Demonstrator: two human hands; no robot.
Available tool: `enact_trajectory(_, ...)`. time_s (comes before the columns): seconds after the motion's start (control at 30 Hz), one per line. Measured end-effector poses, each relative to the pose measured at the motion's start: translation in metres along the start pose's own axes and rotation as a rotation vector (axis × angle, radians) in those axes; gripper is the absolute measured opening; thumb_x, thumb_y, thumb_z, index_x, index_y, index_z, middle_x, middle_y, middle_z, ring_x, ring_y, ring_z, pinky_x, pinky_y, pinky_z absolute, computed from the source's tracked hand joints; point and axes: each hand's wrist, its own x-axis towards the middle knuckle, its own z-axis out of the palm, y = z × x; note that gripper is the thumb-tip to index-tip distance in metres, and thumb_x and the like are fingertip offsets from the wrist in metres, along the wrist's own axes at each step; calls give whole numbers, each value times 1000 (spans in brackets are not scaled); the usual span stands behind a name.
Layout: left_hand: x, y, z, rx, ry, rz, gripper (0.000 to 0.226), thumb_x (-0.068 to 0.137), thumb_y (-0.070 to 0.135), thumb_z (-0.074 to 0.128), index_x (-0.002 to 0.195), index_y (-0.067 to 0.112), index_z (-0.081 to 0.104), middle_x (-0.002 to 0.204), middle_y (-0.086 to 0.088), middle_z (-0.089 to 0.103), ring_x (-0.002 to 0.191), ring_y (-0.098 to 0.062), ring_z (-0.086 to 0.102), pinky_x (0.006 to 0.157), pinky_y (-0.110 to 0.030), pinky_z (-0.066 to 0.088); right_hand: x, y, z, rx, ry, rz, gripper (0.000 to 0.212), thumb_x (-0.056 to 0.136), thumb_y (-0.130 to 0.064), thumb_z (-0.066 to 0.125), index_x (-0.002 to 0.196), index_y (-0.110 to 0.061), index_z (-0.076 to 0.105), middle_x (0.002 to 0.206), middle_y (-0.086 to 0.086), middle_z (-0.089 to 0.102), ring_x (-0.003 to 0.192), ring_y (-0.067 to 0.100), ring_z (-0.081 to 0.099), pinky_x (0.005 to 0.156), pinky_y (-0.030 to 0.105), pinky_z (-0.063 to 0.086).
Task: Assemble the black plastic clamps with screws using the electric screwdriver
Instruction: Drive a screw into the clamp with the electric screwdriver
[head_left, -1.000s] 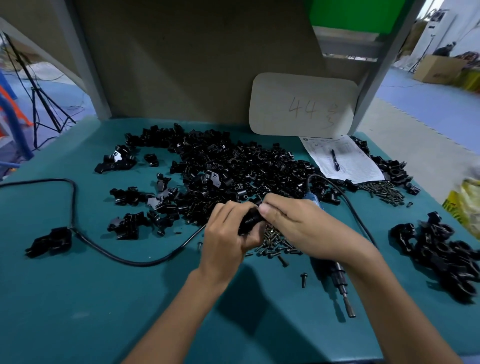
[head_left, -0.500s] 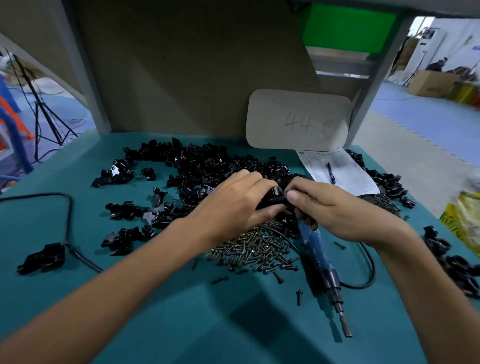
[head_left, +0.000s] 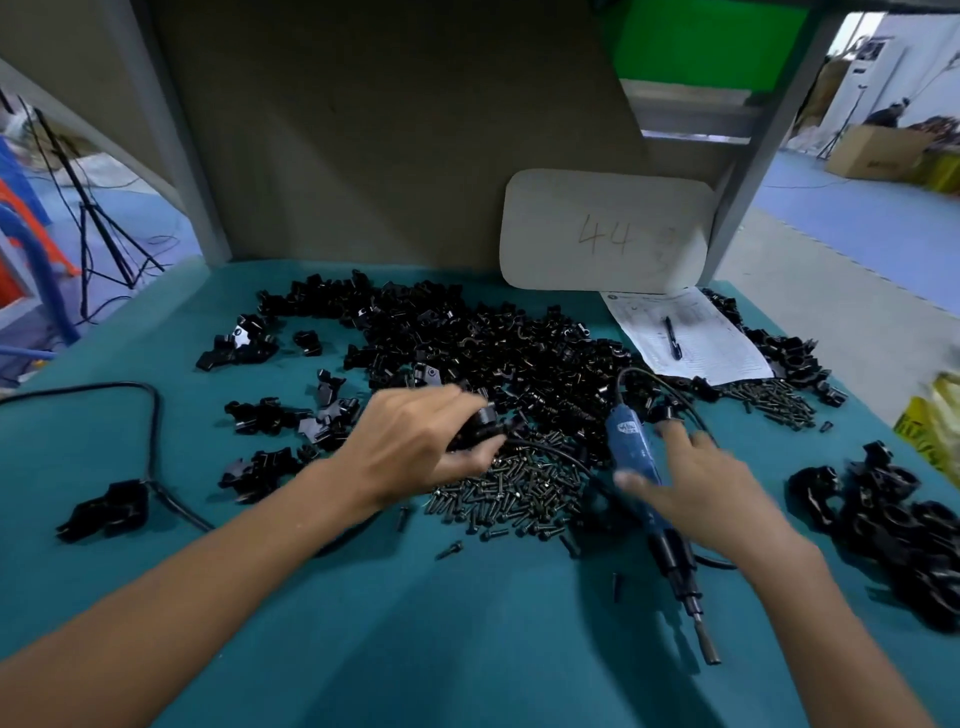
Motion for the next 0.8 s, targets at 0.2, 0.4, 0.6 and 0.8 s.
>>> enact_trajectory(0.2,-70,1,46,3,-123,-86,35,93,40,51,86,10,67,70,2,60,53,-14,55,43,-21,42,-8,18,46,198,-105,173,50,97,-57,58,121,-18,39,93,3,62,82,27,62,69,39,46)
enact_trajectory(0.4,-68,-3,54,5,-156,-111,38,95,41,48,88,9,66,72,0,62,56,-15,56,44,-26,45,-8,4,38,1707,-81,247,42,87,-25,70,119,0,56,93,15,71,75,28,71,68,41,58)
enact_trajectory(0.6,-64,3,62,-9,-214,-117,41,99,47,43,94,13,64,78,3,65,62,-14,58,50,-28,49,11,-42,60,2308,-57,210,36,85,-46,73,104,-16,63,89,0,66,75,17,64,81,39,58)
enact_trajectory(0.8,-67,5,66,-11,-204,-135,40,95,46,46,90,12,65,73,4,66,58,-14,60,44,-26,48,33,-52,80,2696,41,159,51,80,-61,80,99,-18,60,91,0,62,82,18,61,99,36,45)
